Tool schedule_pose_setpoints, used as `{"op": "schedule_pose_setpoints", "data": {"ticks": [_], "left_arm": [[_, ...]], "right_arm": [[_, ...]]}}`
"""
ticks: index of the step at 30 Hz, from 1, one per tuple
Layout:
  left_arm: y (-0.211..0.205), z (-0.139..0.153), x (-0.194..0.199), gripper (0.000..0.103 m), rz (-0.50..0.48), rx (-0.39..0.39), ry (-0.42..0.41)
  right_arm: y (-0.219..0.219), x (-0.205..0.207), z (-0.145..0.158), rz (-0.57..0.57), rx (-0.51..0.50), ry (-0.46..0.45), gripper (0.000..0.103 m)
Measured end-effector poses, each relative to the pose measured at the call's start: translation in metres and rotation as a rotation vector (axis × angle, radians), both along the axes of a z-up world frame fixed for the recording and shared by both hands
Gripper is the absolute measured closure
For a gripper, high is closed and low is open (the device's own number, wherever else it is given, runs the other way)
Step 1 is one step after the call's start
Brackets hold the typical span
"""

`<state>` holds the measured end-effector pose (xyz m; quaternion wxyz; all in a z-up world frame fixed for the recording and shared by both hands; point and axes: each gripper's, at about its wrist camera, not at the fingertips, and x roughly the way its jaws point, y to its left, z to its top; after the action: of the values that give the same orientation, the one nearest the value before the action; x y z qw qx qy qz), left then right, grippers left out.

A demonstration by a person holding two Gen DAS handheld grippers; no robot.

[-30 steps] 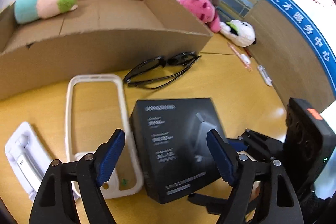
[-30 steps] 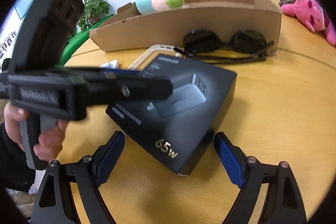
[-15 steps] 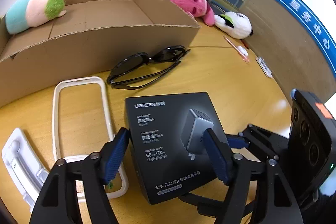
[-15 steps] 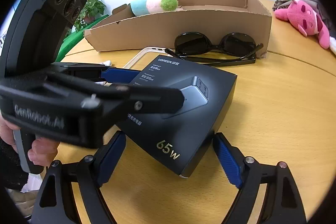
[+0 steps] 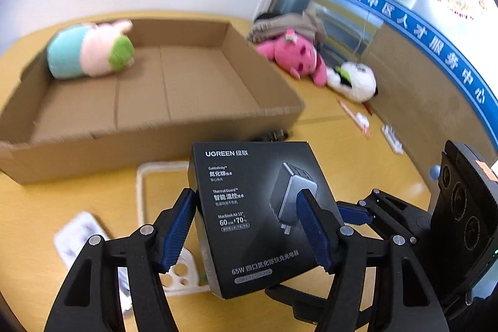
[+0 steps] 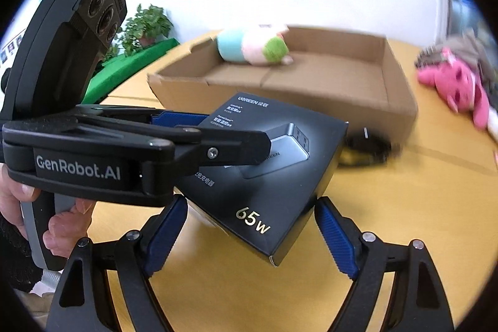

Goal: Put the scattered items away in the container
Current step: 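Lift the charger box with the right gripper and carry it over the box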

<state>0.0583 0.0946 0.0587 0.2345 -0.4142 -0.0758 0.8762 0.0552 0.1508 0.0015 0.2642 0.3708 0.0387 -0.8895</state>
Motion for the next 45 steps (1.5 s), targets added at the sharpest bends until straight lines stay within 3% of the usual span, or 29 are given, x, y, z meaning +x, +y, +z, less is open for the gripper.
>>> {"op": "schedule_pose_setpoints", "data": {"ticks": [16, 28, 34, 45], "left_arm": [[-0.101, 0.113, -0.054, 0.034, 0.145, -0.004, 0.223], [-0.146, 0.155, -0.112, 0.034, 0.19, -0.035, 0.29], [-0.169, 0.144, -0.147, 0.034, 0.209, -0.029, 0.247], [-0.196, 0.056, -0.212, 0.034, 0.235, -0.052, 0.051]], "right_arm": [[-0.085, -0.079, 0.116, 0.151, -0.023, 0.201, 0.019], [-0.129, -0.145, 0.156, 0.199, -0.067, 0.221, 0.019], [-0.148, -0.185, 0.144, 0.211, -0.091, 0.153, 0.019], [-0.182, -0.256, 0.055, 0.196, -0.088, -0.081, 0.019]]}}
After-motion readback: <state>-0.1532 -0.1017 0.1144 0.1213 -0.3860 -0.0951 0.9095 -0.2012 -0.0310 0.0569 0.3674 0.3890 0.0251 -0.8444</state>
